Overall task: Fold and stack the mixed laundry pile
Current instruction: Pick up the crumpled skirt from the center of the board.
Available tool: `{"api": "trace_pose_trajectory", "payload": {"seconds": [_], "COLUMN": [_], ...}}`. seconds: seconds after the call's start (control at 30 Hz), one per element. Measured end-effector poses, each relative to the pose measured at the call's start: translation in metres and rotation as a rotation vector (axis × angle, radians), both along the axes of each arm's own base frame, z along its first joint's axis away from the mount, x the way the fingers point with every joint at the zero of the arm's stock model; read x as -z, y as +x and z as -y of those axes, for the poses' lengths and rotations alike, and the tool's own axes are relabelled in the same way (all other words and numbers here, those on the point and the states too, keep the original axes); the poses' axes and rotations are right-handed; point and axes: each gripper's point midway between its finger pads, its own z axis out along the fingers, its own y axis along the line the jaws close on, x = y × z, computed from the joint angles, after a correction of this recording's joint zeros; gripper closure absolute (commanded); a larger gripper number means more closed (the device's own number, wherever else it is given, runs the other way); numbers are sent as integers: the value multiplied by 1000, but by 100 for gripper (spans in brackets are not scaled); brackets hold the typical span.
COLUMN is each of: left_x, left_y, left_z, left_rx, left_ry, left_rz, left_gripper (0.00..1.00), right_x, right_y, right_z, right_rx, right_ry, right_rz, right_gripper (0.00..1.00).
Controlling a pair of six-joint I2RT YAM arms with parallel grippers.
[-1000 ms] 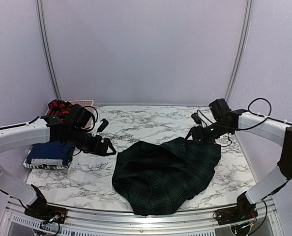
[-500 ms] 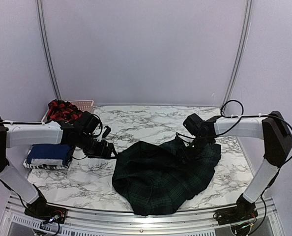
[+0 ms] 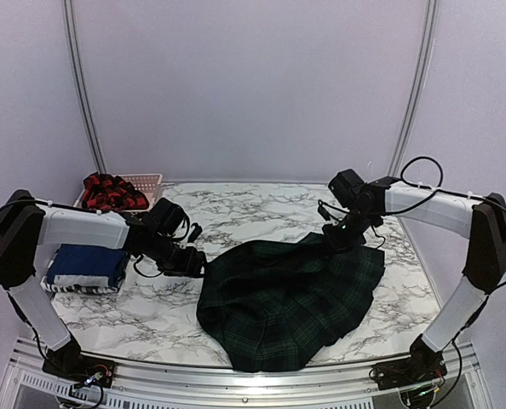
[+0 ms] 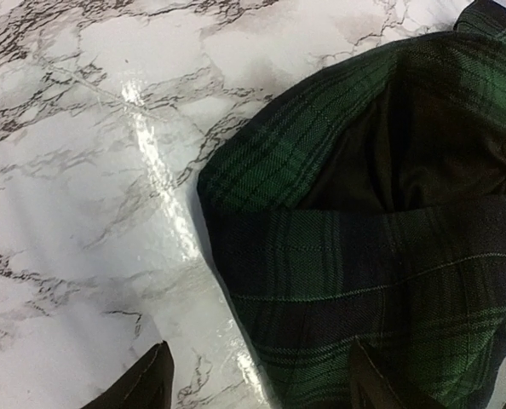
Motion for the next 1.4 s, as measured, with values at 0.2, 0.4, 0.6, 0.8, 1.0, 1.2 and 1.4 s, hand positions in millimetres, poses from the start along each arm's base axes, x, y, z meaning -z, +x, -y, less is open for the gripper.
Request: {"api": "trace_pose_trajectory", "payload": {"seconds": [0.2, 0.4, 0.6, 0.8, 1.0, 1.2, 1.4], "left_x": [-12, -21, 0, 8, 10, 22, -39], "left_y": [10, 19, 41, 69, 69, 59, 70], "left_z": [21, 36, 52, 75, 82, 80, 70], "left_rx": [6, 1, -27, -36, 7, 50, 44], "left_ry": [-112, -233, -259, -266, -274, -260, -281], "left_rz": [30, 89, 58, 56, 54, 36, 163], "left_gripper": [13, 13, 20, 19, 65, 100, 100], "right_x": [-49, -83, -93, -91, -112, -131, -154], "right_y": [27, 39, 39, 32, 35, 37, 43], "right_z": [2, -7, -10, -9, -11, -9, 6], "right_rx": [42, 36, 25, 20, 17, 22, 60], "right_ry": [81, 137, 154, 150, 161, 163, 151], "right_rz": [97, 151, 152, 122, 147, 172, 208], "right_gripper": [100, 100, 100, 100, 100, 100, 100]}}
